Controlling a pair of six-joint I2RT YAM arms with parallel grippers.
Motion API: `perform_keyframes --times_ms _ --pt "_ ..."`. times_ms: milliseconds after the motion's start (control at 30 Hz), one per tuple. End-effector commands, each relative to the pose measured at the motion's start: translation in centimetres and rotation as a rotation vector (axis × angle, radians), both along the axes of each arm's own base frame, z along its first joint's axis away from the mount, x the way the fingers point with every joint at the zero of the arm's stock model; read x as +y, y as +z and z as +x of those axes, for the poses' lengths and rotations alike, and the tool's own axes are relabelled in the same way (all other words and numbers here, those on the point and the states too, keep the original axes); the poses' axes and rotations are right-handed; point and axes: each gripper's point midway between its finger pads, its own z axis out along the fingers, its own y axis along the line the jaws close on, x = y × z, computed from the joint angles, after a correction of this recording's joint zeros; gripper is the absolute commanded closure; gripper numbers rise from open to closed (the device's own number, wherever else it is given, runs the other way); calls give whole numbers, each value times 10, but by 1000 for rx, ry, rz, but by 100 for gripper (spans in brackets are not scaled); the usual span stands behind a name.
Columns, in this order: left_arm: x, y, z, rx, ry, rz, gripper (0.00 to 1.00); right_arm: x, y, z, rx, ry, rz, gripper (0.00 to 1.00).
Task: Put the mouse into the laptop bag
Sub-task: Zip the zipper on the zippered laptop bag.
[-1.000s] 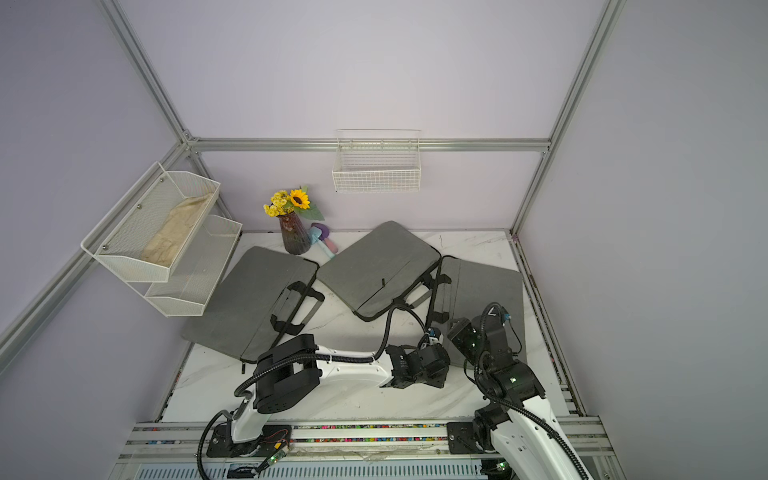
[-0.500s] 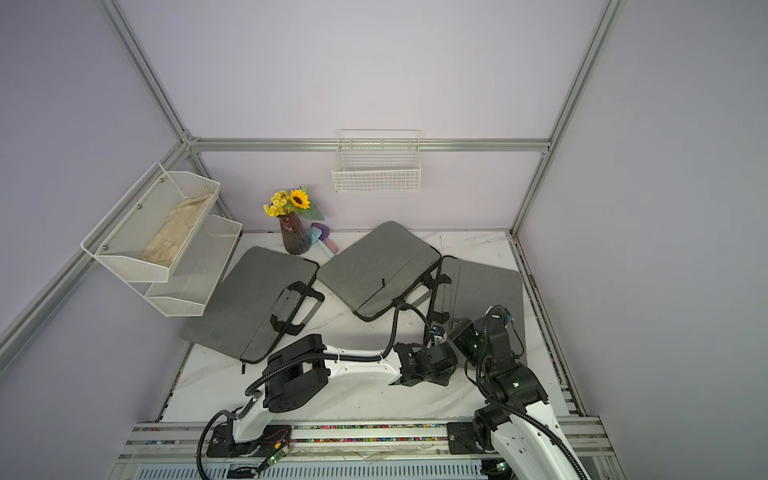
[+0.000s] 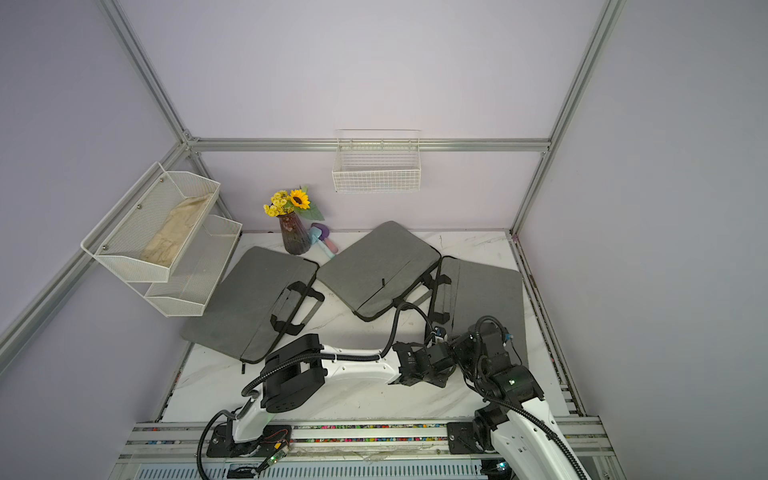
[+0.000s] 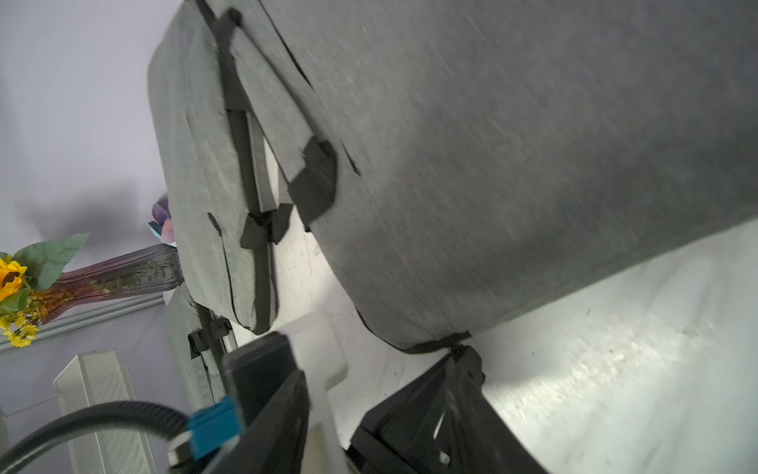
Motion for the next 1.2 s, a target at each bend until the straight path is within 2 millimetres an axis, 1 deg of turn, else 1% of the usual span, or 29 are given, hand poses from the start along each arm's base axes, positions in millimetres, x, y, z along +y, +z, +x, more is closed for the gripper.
perform_keyframes --times_ms 0,133,267,333,533,667,733,800,967,1167 --pt "-3 50 8 -65 -41 -65 100 3 -23 -22 98 -50 89 44" --pt "-11 67 15 -73 -78 -125 100 6 -35 -31 89 -76 160 43" --pt "-20 77 13 -58 -108 -175 100 10 -57 -34 86 -94 220 42" --pt "-23 80 12 -54 -119 -189 100 11 -65 -32 75 -109 245 42" --pt "-23 90 8 -47 -130 -218 100 7 -69 -22 61 -155 237 41" --pt "-23 99 5 -46 -145 -241 100 15 -80 -13 80 -141 261 43" --pt "-23 101 4 -44 -150 -246 100 18 -78 -4 63 -115 247 49" --pt "-21 100 3 -42 -152 -245 100 18 -75 -2 75 -109 224 49" --pt "-15 93 6 -36 -134 -237 100 20 -72 -1 70 -97 228 49" --pt "-9 82 13 -12 -113 -228 100 17 -60 -3 12 -119 268 44"
